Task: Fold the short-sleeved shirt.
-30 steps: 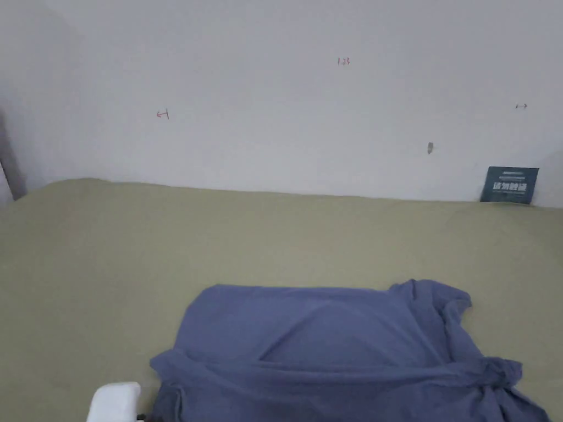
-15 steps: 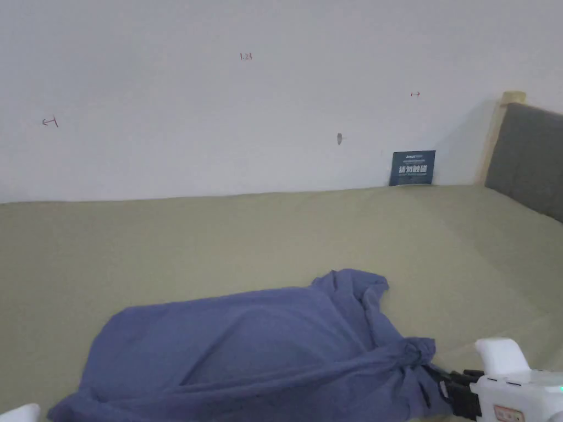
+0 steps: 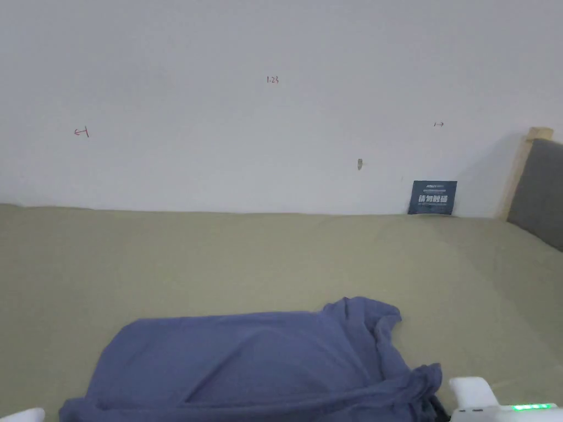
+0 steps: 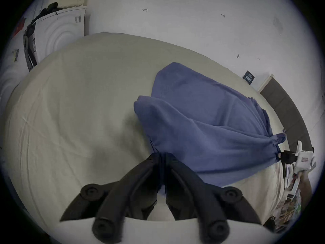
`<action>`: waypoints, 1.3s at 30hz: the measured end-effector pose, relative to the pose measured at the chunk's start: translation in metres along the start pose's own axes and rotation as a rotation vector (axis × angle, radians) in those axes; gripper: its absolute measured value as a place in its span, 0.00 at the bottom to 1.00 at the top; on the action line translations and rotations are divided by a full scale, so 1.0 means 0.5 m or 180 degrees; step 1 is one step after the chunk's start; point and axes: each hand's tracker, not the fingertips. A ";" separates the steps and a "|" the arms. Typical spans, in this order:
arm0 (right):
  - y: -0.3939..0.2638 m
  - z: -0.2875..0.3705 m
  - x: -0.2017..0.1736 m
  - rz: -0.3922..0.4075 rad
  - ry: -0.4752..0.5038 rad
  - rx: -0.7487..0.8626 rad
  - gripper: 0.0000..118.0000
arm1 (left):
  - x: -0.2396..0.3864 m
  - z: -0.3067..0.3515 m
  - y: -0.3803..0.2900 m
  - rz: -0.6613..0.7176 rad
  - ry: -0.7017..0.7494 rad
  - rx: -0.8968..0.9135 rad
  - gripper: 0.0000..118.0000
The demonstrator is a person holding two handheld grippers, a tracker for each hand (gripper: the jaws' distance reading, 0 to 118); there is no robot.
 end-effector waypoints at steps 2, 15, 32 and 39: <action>-0.001 0.025 0.007 -0.0099 0.0080 0.0089 0.09 | -0.007 0.019 0.004 -0.0007 -0.0061 -0.0001 0.06; -0.120 0.214 0.014 -0.0162 0.0314 0.0319 0.09 | -0.020 0.172 -0.066 -0.0181 -0.0264 0.0054 0.06; -0.256 0.221 0.033 -0.0229 0.0092 0.0033 0.58 | -0.097 0.194 -0.162 -0.0035 -0.0082 -0.0268 0.68; -0.171 0.306 0.045 -0.0229 -0.0081 0.0505 0.70 | -0.082 0.296 -0.062 -0.0223 0.0188 0.0198 0.68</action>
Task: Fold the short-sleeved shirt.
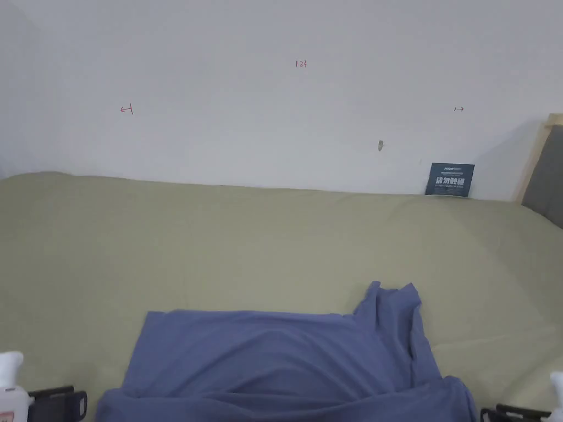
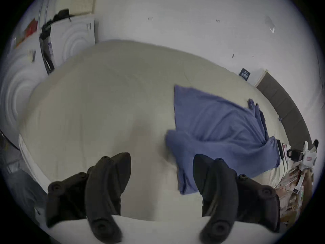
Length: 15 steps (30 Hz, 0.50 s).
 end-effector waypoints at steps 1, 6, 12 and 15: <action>0.015 0.005 -0.008 -0.0023 -0.0007 0.0077 0.70 | 0.013 0.009 0.014 -0.0034 -0.0032 0.0070 0.68; 0.072 0.000 -0.061 -0.0057 -0.0035 0.0108 0.53 | 0.089 0.007 0.055 -0.0144 -0.0247 0.0199 0.42; 0.112 -0.067 -0.107 -0.0020 0.0054 0.0007 0.00 | 0.149 -0.090 0.098 -0.0316 -0.0448 -0.0012 0.00; 0.146 -0.115 -0.126 0.0095 0.0059 -0.0050 0.00 | 0.163 -0.156 0.145 -0.0388 -0.0347 -0.0069 0.00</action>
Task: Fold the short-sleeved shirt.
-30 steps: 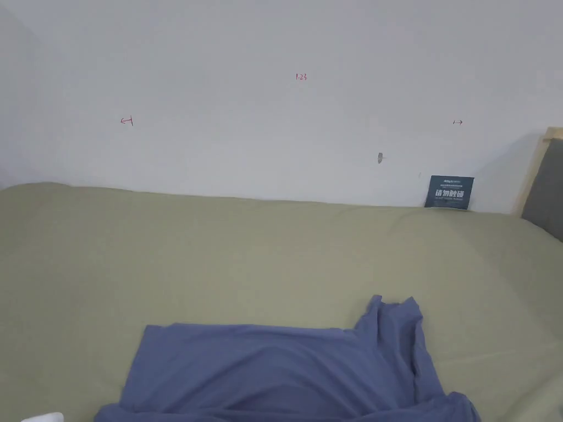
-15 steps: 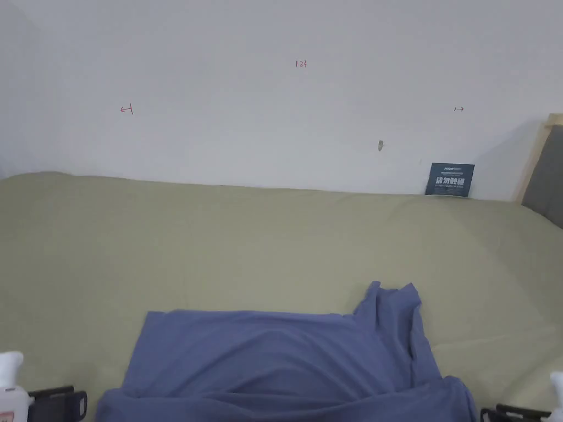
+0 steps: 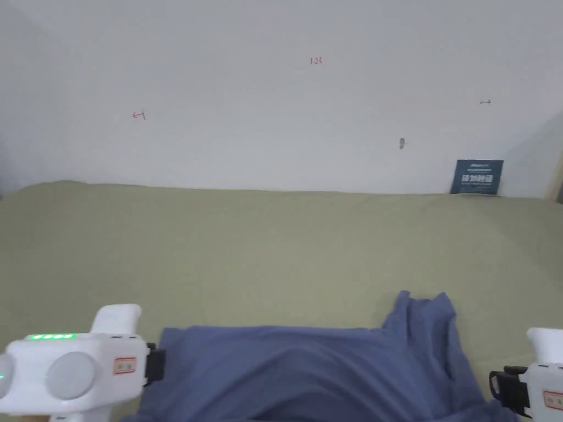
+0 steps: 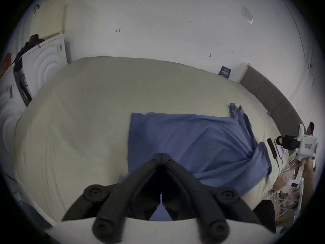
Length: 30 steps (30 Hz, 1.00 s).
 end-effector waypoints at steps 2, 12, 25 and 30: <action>0.026 -0.031 0.001 0.0018 0.0008 -0.0010 0.00 | -0.014 -0.052 0.046 0.0074 0.0042 -0.0090 0.00; 0.154 -0.162 0.049 0.0029 -0.0076 -0.0008 0.00 | -0.103 -0.343 0.149 0.0240 0.0236 -0.0779 0.87; 0.193 -0.413 0.094 0.0336 -0.0327 -0.0994 0.89 | -0.032 -0.325 0.097 -0.0095 0.0559 -0.0542 0.06; 0.181 -0.428 0.089 0.0140 -0.0367 -0.0970 0.00 | -0.044 -0.317 0.104 0.0019 0.0483 -0.0566 0.06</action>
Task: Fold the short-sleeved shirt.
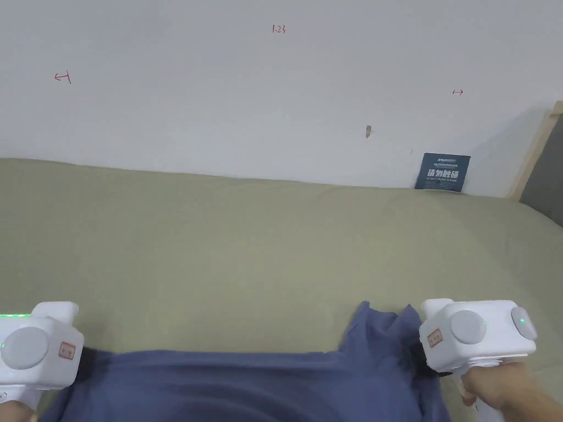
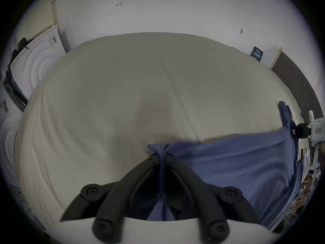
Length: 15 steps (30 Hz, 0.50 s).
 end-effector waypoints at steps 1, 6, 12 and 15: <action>0.002 0.007 -0.009 -0.0078 -0.0190 0.0072 0.00 | -0.002 0.003 0.000 0.0007 -0.0028 -0.0003 0.06; -0.013 0.107 0.000 0.0113 -0.0022 0.0628 0.00 | -0.012 0.049 -0.002 0.0078 -0.0183 0.0175 0.05; -0.046 0.226 0.037 0.0366 0.0316 0.1062 0.00 | -0.014 0.165 -0.015 -0.0064 -0.0422 0.0561 0.05; -0.085 0.284 0.047 0.0422 0.0388 0.1232 0.00 | -0.019 0.230 -0.035 -0.0135 -0.0479 0.0670 0.05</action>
